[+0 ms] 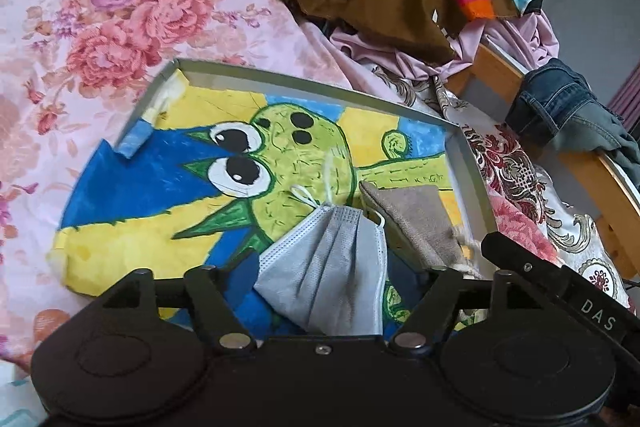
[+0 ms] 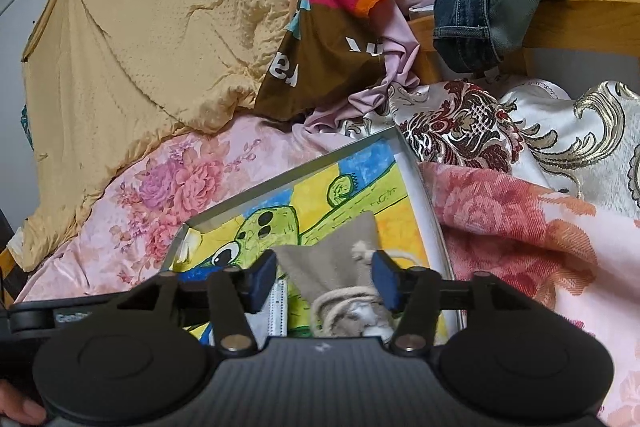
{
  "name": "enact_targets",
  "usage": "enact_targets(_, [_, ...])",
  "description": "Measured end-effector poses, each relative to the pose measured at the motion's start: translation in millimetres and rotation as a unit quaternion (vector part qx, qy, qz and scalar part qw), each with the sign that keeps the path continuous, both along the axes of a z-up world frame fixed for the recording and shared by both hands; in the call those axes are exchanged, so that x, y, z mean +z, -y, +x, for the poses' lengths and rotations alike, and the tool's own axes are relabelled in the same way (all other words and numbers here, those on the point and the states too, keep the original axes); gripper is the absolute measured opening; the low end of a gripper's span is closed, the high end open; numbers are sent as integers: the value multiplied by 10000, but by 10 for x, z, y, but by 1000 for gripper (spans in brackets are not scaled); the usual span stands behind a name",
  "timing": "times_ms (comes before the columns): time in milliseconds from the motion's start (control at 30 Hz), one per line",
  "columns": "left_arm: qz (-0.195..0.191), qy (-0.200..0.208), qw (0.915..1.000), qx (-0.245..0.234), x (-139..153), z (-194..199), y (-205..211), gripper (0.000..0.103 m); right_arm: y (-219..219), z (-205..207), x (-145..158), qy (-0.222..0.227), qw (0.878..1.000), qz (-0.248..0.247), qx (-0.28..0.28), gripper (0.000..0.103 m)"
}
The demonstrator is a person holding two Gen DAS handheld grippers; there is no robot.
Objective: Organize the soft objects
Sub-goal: 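Open the left tool to drop the mask while the right tool releases the pouch in the tray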
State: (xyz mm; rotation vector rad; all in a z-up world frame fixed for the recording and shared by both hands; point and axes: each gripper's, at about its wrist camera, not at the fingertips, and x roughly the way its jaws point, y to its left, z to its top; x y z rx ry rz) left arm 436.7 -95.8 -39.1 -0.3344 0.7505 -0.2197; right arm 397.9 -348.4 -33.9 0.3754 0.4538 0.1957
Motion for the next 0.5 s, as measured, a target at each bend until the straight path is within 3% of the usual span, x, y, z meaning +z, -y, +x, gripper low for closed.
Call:
enact_targets(167, [209,315,9993,12,167,-207,-73,83,-48,-157,106,172,9996,-203,11,81])
enact_targets(333, [342,626,9974,40,365,-465,-166,95,-70,-400,271,428,9986,-297,-3,92])
enact_targets(500, [381,870,9954,79,536,-773,-259,100,-104,-696,440,670,9968,-391,166,99])
